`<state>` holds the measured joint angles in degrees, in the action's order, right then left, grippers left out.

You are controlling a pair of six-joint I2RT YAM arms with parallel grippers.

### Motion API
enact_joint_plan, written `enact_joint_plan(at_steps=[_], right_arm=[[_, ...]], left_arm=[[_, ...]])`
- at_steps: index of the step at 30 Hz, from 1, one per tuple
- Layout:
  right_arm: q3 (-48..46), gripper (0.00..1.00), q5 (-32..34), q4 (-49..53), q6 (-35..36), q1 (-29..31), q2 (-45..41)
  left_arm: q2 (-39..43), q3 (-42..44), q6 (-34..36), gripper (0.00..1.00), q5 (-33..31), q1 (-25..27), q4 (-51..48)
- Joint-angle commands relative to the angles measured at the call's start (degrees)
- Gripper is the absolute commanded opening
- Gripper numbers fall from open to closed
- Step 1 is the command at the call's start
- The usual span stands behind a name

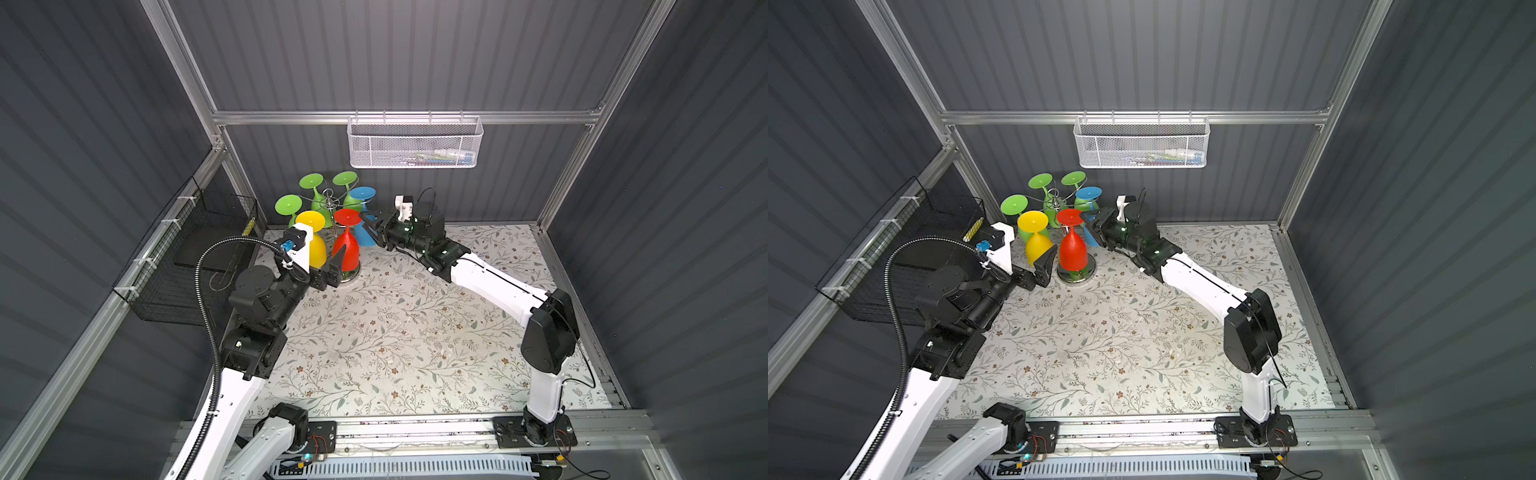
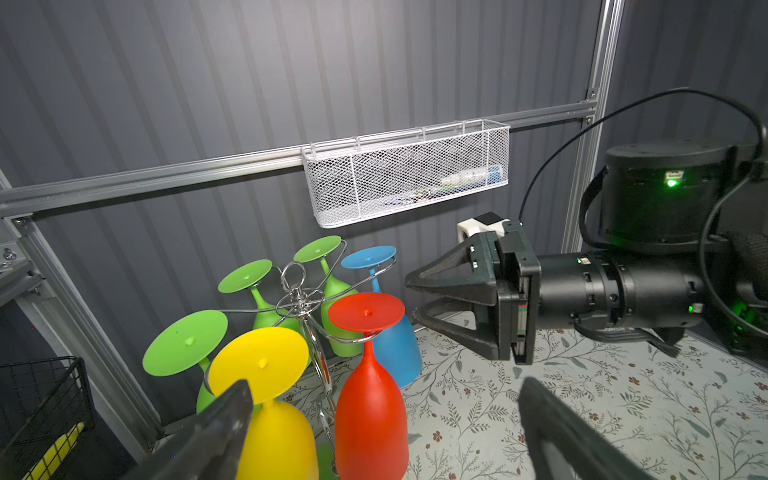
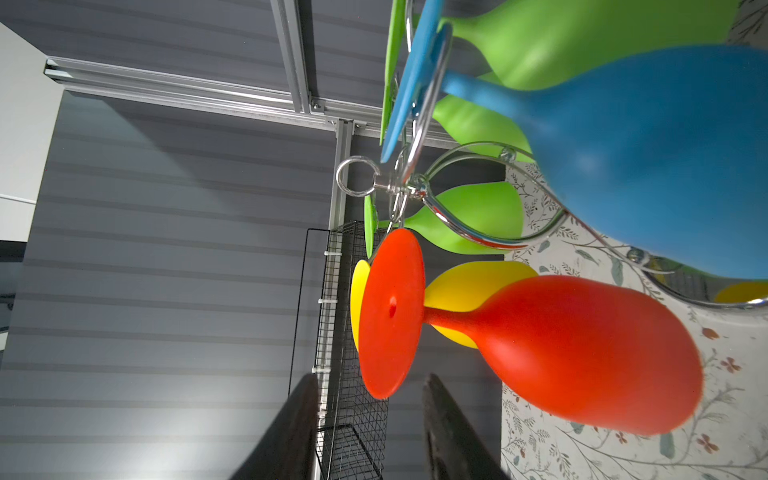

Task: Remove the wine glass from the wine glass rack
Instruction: 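Close the right gripper on the red glass's foot rim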

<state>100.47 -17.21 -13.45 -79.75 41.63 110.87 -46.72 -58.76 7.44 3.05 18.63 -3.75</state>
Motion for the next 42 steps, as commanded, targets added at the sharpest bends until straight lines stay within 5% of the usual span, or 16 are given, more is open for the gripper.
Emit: enact_joint_plan(at_steps=[1, 42], right_arm=[[2.00, 0.40, 0.00, -0.91, -0.71, 0.49, 0.69], [6.66, 0.26, 1.76, 0.87, -2.94, 0.88, 5.43]], left_arm=[[0.93, 0.31, 1.14, 1.00, 0.13, -0.44, 0.72], [2.95, 0.55, 0.39, 0.98, -0.46, -0.70, 1.29]])
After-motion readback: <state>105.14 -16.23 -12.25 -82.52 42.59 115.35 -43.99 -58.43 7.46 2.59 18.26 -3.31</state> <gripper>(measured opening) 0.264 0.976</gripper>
